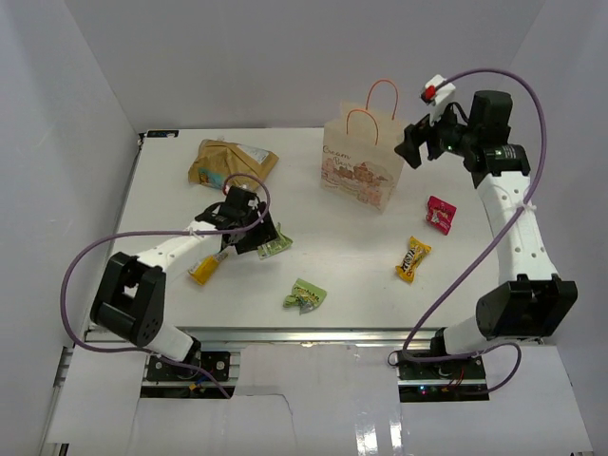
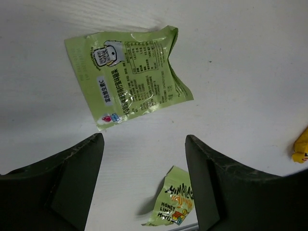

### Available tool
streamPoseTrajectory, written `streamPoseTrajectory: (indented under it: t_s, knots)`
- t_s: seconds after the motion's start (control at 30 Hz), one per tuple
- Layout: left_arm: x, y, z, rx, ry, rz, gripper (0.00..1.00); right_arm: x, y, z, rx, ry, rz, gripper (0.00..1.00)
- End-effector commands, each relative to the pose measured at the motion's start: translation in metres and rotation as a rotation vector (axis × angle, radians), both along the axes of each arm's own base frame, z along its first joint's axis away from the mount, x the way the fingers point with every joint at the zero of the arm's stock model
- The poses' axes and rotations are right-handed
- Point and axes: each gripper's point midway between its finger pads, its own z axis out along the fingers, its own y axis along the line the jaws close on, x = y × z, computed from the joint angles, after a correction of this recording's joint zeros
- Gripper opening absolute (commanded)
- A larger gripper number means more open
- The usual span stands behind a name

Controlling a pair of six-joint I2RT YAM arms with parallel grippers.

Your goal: Place the snacks into the paper bag

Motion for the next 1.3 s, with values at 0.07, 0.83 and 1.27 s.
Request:
streamPoseTrajectory:
  t_s: [0.07, 0.83, 1.27]
  knots:
    - [0.015, -0.019, -0.004, 0.127, -0.006, 0.001, 0.79, -0.090, 0.020, -0.079, -0.038, 0.190, 0.280, 0.90]
    - [0.045, -0.021, -0.049, 0.551, 0.207, 0.213, 0.56, -0.169, 0.028, -0.149, 0.039, 0.370, 0.353, 0.91]
    - [0.037, -0.050, -0.003, 0.466, 0.089, -0.016, 0.00, -0.201, 0.046, -0.140, 0.093, 0.365, 0.525, 0.90]
